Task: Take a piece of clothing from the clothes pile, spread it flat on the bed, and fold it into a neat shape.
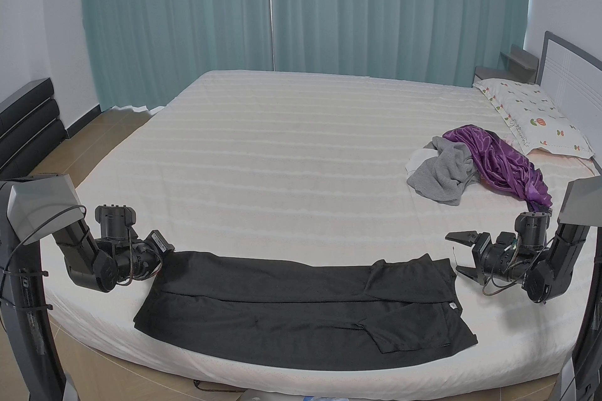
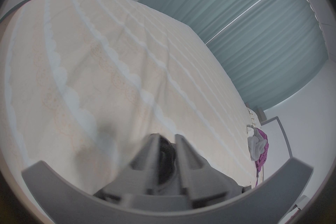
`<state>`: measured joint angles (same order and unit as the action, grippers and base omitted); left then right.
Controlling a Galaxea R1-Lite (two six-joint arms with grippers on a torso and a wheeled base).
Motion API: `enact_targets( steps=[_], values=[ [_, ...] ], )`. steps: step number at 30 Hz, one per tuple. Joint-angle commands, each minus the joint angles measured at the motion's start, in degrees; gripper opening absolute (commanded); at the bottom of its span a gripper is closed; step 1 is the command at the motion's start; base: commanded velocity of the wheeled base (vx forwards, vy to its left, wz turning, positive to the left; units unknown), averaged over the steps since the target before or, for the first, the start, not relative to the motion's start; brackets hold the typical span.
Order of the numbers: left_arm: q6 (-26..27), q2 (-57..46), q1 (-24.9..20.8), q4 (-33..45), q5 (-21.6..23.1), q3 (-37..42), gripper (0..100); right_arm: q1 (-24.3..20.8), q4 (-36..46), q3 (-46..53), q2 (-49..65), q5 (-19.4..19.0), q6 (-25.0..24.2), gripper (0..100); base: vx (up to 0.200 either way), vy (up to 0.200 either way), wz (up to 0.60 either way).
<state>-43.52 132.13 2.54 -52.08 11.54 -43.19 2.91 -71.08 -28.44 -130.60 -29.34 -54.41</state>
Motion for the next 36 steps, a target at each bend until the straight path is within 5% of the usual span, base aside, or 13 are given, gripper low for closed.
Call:
enact_targets(
  steps=[1,30,36],
  values=[
    [-0.25,0.32,0.28,-0.04,-1.52,-0.23,0,-0.01,-0.02,0.05,-0.10,-0.01,0.00,100,0.000,0.000,0.00],
    [-2.18,0.49,1.68,-0.13,-4.34,-0.58,0,0.07,0.24,-0.83,-0.10,0.08,0.00,100,0.000,0.000,0.00],
    [-2.18,0.23,1.77,-0.13,-4.34,-0.58,0,-0.10,0.68,-2.67,-0.10,4.38,0.62,100,0.000,0.000,0.00]
  ],
)
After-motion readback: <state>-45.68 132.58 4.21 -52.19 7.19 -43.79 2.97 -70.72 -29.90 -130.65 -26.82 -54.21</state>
